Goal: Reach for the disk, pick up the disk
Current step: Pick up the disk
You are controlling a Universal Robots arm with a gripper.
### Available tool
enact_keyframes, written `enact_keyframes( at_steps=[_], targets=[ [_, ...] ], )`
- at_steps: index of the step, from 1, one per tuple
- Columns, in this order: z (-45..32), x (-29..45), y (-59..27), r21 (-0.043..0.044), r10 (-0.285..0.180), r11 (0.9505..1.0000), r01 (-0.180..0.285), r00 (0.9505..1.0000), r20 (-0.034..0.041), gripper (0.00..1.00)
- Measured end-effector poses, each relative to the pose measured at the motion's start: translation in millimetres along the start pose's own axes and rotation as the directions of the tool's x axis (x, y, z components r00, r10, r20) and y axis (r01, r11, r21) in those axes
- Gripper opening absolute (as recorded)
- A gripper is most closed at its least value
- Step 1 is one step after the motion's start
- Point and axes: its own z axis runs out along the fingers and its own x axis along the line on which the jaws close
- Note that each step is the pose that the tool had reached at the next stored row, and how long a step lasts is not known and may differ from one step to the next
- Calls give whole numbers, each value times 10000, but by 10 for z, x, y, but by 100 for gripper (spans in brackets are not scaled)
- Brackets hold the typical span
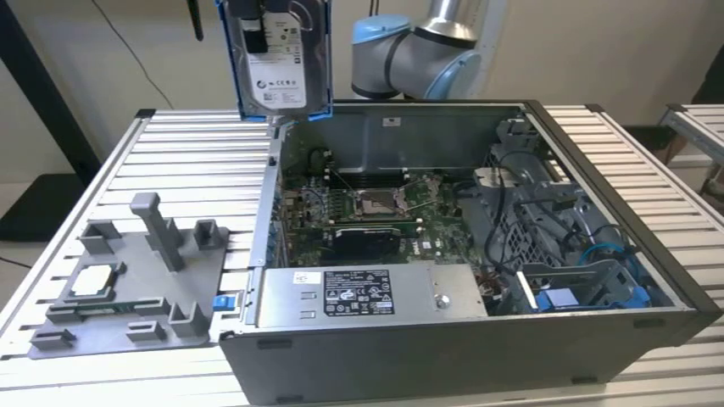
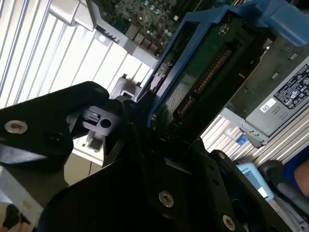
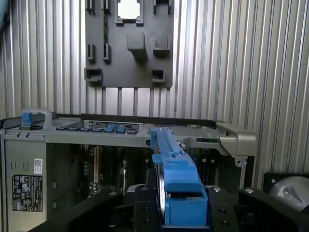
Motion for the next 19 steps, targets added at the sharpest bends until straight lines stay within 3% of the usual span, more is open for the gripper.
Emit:
enact_keyframes(
  at_steps=[19],
  targets=[
    [21, 19, -847, -102, 3, 9999, -3, 10000, 3, 0]
  ],
)
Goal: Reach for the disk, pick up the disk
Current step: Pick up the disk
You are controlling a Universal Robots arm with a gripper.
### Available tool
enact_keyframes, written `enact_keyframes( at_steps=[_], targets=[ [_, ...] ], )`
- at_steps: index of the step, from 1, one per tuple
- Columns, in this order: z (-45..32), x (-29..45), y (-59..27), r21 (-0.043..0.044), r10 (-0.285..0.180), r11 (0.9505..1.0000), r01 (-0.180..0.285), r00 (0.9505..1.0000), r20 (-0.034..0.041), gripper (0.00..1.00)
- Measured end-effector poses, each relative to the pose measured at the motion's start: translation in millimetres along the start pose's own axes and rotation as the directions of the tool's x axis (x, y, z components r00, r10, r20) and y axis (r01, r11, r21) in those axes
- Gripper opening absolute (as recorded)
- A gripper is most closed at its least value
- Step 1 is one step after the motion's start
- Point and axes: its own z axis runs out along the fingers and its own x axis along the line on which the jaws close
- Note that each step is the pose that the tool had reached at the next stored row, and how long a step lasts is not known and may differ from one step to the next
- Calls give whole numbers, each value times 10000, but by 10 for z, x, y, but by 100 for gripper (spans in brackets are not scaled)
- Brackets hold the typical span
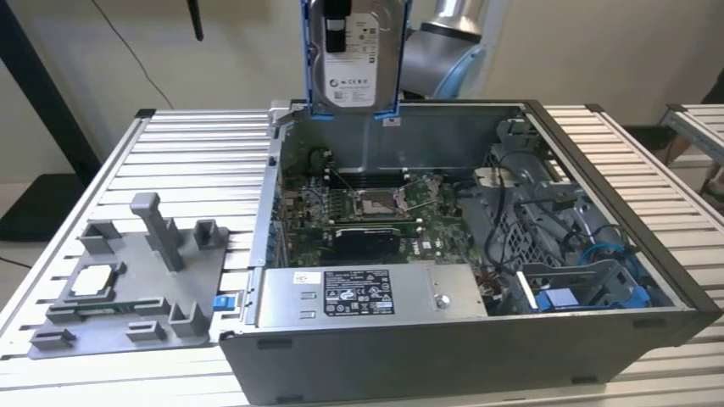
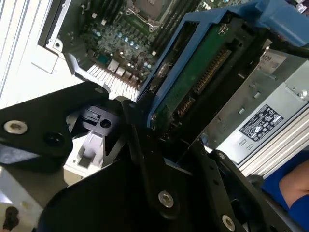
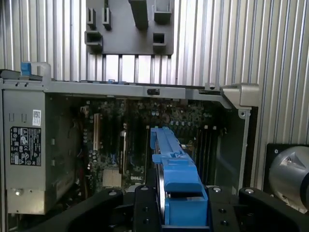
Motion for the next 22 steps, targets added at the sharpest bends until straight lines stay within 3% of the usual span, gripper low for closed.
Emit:
enact_keyframes(
  at_steps=[22],
  targets=[
    [17, 23, -997, -156, 2, 9999, -2, 10000, 3, 0]
  ],
)
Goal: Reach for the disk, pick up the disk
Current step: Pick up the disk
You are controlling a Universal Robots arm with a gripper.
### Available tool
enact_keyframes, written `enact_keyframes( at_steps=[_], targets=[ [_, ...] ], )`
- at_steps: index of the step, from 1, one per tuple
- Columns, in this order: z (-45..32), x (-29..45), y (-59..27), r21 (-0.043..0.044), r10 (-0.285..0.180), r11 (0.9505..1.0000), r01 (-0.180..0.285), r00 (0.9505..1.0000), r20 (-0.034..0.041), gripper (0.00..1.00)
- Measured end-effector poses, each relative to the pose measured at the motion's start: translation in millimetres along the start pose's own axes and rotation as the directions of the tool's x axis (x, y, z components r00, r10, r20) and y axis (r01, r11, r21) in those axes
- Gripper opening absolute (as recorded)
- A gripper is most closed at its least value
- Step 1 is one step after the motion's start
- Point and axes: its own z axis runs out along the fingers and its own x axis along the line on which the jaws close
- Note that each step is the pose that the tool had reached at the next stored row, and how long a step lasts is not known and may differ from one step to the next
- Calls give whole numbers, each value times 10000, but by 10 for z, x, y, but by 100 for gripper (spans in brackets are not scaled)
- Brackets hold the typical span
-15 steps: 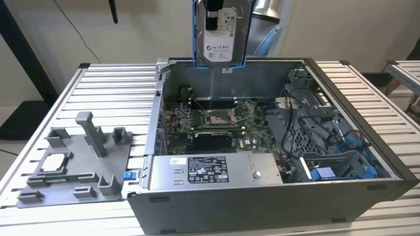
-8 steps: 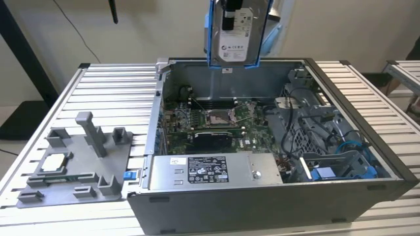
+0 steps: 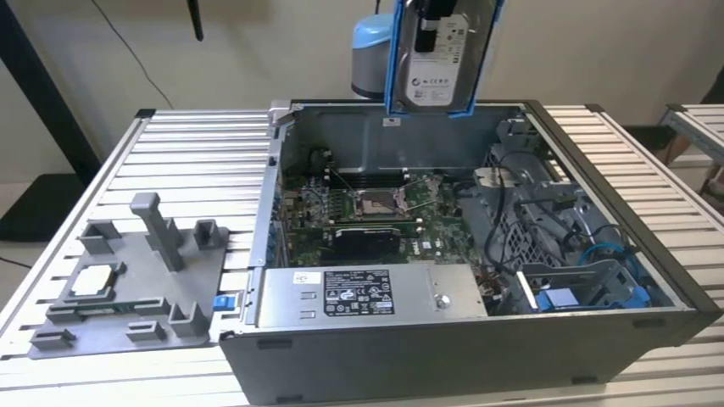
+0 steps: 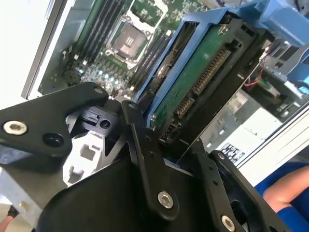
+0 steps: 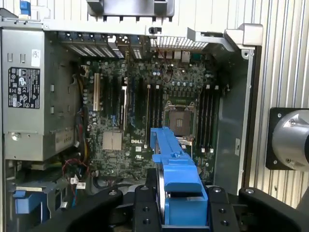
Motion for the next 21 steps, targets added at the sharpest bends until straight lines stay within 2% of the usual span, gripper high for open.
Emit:
enact_keyframes(
  at_steps=[21],
  targets=[
    [2, 22, -958, -122, 2, 9999, -2, 10000, 2, 0]
  ],
)
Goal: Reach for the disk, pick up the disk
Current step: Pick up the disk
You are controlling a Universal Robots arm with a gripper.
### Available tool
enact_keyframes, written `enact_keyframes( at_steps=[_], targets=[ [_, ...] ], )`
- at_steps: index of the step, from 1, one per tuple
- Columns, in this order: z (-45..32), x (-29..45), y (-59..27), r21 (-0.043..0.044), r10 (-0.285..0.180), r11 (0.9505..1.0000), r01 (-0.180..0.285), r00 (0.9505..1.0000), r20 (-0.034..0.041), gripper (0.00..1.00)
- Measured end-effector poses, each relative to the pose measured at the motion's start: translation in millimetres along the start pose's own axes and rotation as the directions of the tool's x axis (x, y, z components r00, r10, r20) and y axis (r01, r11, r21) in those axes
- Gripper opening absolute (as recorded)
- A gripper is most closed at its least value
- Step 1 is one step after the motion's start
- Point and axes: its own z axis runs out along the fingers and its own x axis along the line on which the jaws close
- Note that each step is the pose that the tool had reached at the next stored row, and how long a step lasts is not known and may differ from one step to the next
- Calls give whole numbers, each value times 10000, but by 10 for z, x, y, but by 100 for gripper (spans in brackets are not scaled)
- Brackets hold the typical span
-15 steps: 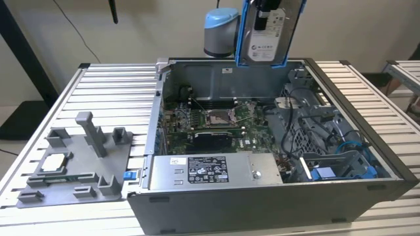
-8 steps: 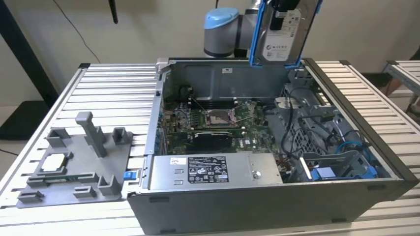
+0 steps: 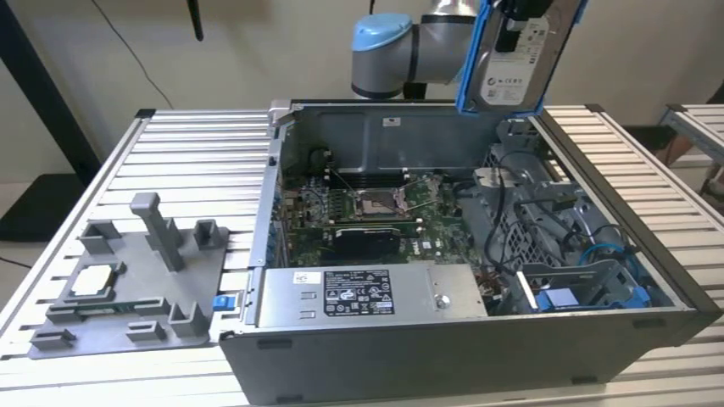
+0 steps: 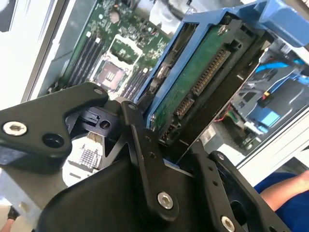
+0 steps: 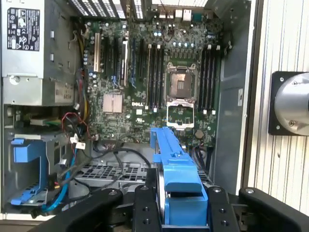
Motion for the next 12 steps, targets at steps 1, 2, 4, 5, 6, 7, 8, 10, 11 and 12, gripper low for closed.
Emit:
enact_keyframes(
  at_steps=[1, 2, 4, 5, 6, 7, 8, 10, 11, 12],
  targets=[
    [0, 1, -46, -7, 1, 10000, -1, 10000, 1, 0],
    [-1, 2, -91, -14, 0, 10000, 0, 10000, 1, 0],
    [-2, 4, -183, -29, 1, 10000, -1, 10000, 1, 0],
    [-2, 5, -227, -37, 1, 10000, -1, 10000, 1, 0],
    [-3, 7, -274, -45, 3, 10000, -3, 10000, 2, 0],
    [-3, 7, -319, -52, 1, 10000, -1, 10000, 1, 0],
    [-4, 8, -364, -59, 2, 10000, -2, 10000, 2, 0],
    [-4, 10, -439, -71, 2, 10000, -2, 10000, 3, 0],
    [-4, 10, -449, -71, 1, 10000, -1, 10000, 4, 0],
    [-4, 10, -450, -71, 2, 10000, -2, 10000, 2, 0]
  ],
)
